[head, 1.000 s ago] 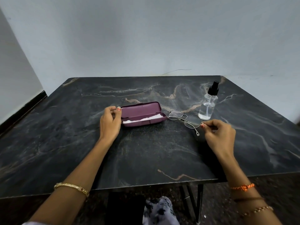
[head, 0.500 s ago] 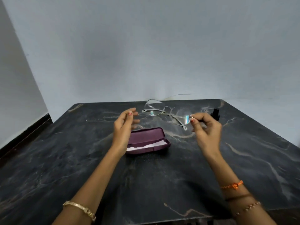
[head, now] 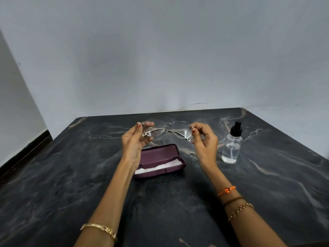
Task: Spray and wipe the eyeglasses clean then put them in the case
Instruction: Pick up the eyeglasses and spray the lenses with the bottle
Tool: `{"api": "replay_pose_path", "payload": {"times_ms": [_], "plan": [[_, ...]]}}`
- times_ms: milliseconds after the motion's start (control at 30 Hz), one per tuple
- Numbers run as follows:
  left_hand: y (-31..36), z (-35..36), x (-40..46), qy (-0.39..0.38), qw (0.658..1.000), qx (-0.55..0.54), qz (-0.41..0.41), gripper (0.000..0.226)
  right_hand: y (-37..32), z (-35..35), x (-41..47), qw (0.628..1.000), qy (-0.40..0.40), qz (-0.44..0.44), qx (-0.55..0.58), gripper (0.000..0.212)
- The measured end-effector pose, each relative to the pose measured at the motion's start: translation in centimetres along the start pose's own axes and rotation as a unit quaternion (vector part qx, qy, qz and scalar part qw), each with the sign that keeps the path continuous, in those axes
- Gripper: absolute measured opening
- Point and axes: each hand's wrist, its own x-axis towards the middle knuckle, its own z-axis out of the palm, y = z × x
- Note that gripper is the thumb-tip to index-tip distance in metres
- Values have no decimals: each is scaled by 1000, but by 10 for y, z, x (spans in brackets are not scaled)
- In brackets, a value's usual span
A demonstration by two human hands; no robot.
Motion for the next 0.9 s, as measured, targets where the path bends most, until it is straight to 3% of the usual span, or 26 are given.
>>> {"api": "replay_pose_path", "payload": {"times_ms": [100,267,367,467,700,767,900], "plan": [[-5,-1,-3,-7,1000,-15,-7,15,6,-6,-4,994,2,-88,-58,12],[-5,-3,-1,-37,998,-54,8,39,13,-12,-5,953,26,-216,-209,14],[-2,2,-3,-29,997,-47,48,32,9,-13,-3,931,78,-244,-260,21],[2,7,-7,-13,996,-28,79,9,6,-17,1,909,110,-267,-300,18],[4,12,-13,-38,983,72,167,16,0,-23,5,895,154,-273,-316,4],[5,13,-15,-39,975,112,186,5,0,-23,5,889,161,-272,-332,8],[4,14,-17,-16,968,159,193,12,1,-23,6,875,162,-277,-362,12]]}}
